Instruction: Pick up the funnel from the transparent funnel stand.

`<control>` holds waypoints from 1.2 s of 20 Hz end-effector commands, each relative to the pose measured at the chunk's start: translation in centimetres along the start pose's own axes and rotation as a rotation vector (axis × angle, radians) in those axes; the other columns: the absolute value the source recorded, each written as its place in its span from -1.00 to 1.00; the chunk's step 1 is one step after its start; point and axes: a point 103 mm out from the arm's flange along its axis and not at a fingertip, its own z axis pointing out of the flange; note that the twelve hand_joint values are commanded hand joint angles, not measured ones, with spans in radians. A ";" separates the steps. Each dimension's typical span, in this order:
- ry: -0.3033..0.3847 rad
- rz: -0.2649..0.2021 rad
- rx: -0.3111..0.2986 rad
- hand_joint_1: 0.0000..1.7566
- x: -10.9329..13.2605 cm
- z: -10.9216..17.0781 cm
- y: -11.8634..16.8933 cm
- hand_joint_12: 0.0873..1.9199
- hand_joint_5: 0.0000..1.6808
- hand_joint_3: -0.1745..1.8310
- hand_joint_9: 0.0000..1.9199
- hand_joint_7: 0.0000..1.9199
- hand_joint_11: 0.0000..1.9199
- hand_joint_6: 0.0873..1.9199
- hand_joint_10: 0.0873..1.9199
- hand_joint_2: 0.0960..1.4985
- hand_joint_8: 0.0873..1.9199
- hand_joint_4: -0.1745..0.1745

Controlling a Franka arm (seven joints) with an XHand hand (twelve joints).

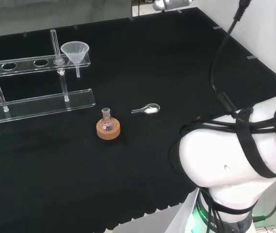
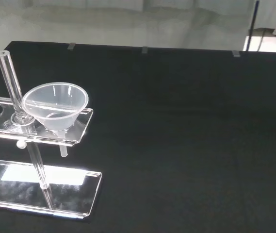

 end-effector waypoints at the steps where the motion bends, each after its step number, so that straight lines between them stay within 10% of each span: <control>1: -0.007 -0.047 -0.001 -0.91 1.1 1.6 2.6 -0.77 -1.00 -0.75 -1.00 -1.00 -1.00 -1.00 -1.00 -0.21 -1.00 0.17; 3: -0.003 -0.061 0.010 -0.91 2.7 2.2 3.5 -1.00 -1.00 -0.76 -1.00 -1.00 -1.00 -1.00 -1.00 -0.20 -1.00 0.17; 24: 0.068 -0.031 0.107 -0.79 12.5 8.9 10.9 -1.00 -1.00 -0.78 -1.00 -1.00 -1.00 -1.00 -1.00 -0.20 -1.00 -0.07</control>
